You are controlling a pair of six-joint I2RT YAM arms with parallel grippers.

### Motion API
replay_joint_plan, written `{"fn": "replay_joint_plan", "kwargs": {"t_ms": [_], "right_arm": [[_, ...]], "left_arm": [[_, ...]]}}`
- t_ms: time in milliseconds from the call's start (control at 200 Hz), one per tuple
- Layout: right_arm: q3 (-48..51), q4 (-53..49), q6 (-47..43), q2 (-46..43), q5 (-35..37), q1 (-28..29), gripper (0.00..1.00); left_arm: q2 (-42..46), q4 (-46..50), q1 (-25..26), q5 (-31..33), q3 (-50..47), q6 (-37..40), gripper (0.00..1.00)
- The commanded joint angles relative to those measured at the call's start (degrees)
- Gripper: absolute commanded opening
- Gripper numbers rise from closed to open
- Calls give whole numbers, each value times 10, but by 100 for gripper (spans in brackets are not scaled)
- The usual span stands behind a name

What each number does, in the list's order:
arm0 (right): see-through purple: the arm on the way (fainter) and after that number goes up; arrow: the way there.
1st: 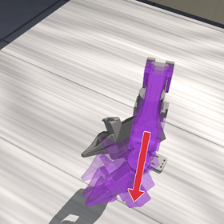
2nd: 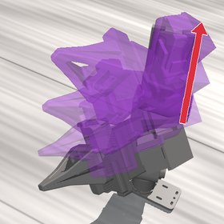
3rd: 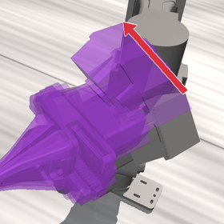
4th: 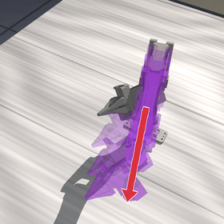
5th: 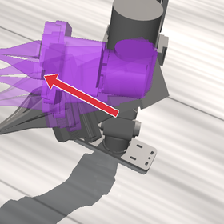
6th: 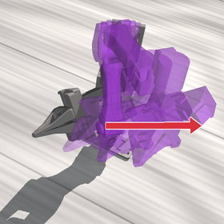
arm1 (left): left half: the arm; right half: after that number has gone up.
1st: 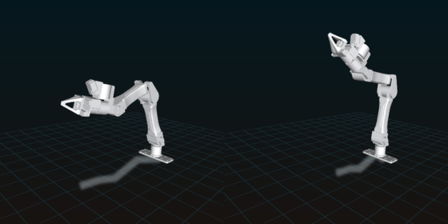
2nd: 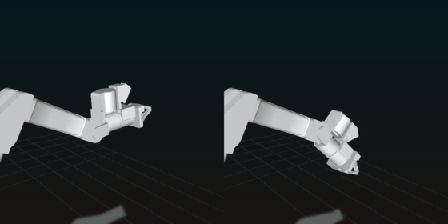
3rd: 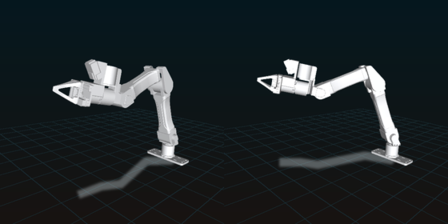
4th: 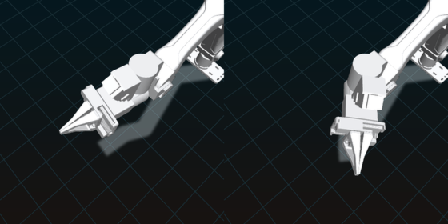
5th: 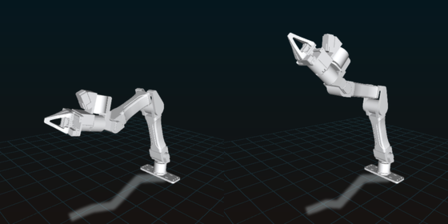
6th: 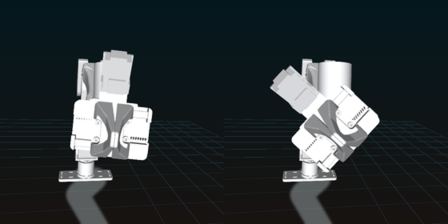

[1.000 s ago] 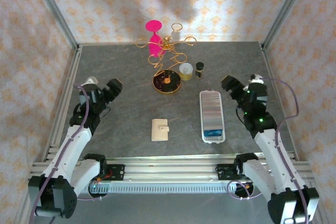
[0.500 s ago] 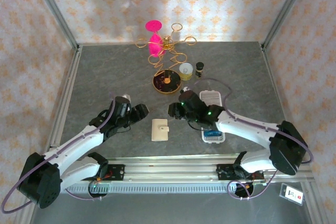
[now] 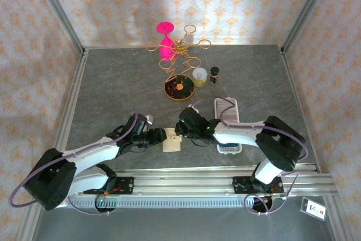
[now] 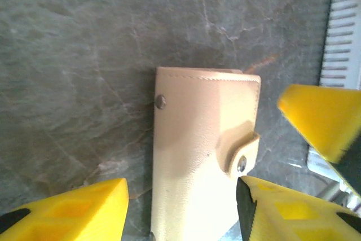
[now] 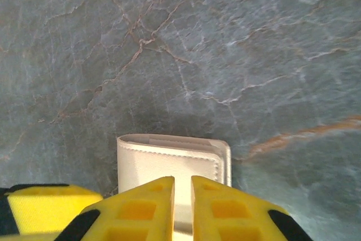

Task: Put the credit cards into the card holder

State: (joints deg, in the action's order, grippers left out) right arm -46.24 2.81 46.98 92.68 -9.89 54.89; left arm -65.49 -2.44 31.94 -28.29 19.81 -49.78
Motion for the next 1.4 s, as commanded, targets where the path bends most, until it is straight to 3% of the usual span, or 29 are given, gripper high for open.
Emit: {"fn": "replay_joint_plan", "kwargs": {"t_ms": [0,175,430,681,871,1111,1266,1396], "right_arm": [[-18,20,19,23,9,7,13],[-12,-4,29,37,41,15,10],[46,47,54,33,33,16,7],[95,88,72,10,34,16,8],[110,101,74,4,32,16,8],[124,114,79,-8,34,16,10],[142,136,92,-33,46,16,14],[138,126,82,-66,55,17,22]], "left_arm": [[12,-42,12,-19,-20,-19,55],[15,-51,16,-4,-39,-30,59],[11,-55,33,-4,-31,-24,60],[-9,-140,41,-26,-51,-69,52],[-31,-142,48,-7,-49,-64,51],[-56,-195,64,-24,-49,-85,33],[-56,-188,65,-28,-36,-83,14],[-31,-128,65,-29,-2,-43,7]]}}
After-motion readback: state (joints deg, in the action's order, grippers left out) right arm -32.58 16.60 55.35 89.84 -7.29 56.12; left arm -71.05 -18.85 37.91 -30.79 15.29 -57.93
